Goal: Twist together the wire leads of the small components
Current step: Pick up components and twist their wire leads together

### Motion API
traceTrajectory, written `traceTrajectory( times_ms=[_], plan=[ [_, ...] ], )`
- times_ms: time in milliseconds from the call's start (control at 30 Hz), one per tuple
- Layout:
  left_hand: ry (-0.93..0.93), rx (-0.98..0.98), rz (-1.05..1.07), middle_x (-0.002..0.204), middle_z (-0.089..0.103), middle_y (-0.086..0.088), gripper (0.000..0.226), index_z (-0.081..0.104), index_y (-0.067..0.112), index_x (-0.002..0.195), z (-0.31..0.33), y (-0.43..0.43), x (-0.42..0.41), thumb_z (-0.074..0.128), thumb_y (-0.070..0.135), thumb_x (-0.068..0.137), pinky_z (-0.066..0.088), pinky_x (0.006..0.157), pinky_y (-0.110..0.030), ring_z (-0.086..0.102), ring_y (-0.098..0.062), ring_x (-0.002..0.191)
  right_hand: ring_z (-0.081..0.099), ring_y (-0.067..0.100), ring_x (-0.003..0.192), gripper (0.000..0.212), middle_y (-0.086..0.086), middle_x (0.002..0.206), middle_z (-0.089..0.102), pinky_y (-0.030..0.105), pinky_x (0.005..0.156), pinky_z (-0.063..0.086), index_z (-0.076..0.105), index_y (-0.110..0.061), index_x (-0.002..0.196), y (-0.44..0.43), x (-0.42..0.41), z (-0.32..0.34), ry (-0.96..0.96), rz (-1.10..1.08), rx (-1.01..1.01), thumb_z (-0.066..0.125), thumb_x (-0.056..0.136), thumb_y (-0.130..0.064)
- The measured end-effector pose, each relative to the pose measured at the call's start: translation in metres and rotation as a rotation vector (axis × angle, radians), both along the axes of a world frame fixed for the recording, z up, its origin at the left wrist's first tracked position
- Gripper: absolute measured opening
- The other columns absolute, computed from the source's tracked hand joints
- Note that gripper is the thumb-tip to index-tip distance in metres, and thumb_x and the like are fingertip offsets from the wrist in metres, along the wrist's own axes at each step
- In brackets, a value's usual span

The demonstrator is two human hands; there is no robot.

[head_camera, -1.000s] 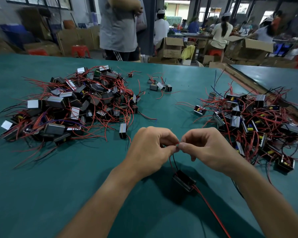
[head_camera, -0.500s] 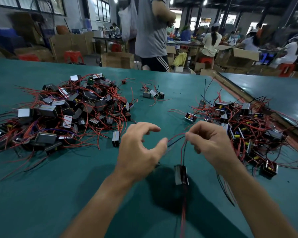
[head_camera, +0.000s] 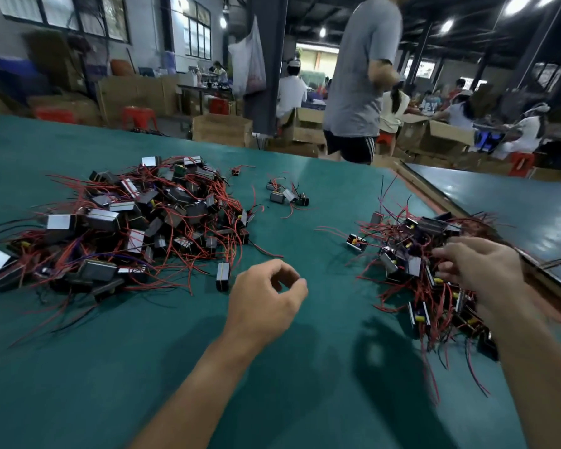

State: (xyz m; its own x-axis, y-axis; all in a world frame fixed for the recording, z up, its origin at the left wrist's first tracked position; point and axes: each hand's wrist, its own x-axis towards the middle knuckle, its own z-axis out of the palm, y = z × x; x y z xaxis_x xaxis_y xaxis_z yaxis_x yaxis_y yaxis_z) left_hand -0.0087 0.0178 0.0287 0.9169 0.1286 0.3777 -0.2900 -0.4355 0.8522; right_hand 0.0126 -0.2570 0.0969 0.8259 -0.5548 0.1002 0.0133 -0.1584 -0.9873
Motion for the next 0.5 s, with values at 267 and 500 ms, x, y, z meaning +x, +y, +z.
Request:
traceTrajectory(
  times_ms=[267, 500],
  plan=[
    [0.204, 0.152, 0.014, 0.069, 0.066, 0.014, 0.005, 0.065, 0.025, 0.074, -0.009, 0.005, 0.009, 0.067, 0.029, 0.077, 0.049, 0.066, -0.022, 0.062, -0.010, 0.070, 0.054, 0.016, 0.046, 0.013, -0.001, 0.055, 0.067, 0.032, 0.049, 0.053, 0.068, -0.003, 0.085, 0.090, -0.003, -0.022, 0.099, 0.428, -0.372, 0.059, 0.086, 0.007],
    [0.164, 0.270, -0.179, 0.088, 0.067, -0.011, 0.024, 0.060, 0.011, 0.089, -0.016, 0.006, -0.004, 0.054, 0.032, 0.078, 0.048, 0.072, -0.039, 0.060, -0.037, 0.091, 0.062, 0.022, 0.084, 0.015, -0.008, 0.086, 0.067, 0.030, 0.073, 0.048, 0.066, -0.024, 0.092, 0.223, 0.022, -0.019, -0.070, 0.688, -0.988, 0.056, 0.081, -0.024]
  ],
)
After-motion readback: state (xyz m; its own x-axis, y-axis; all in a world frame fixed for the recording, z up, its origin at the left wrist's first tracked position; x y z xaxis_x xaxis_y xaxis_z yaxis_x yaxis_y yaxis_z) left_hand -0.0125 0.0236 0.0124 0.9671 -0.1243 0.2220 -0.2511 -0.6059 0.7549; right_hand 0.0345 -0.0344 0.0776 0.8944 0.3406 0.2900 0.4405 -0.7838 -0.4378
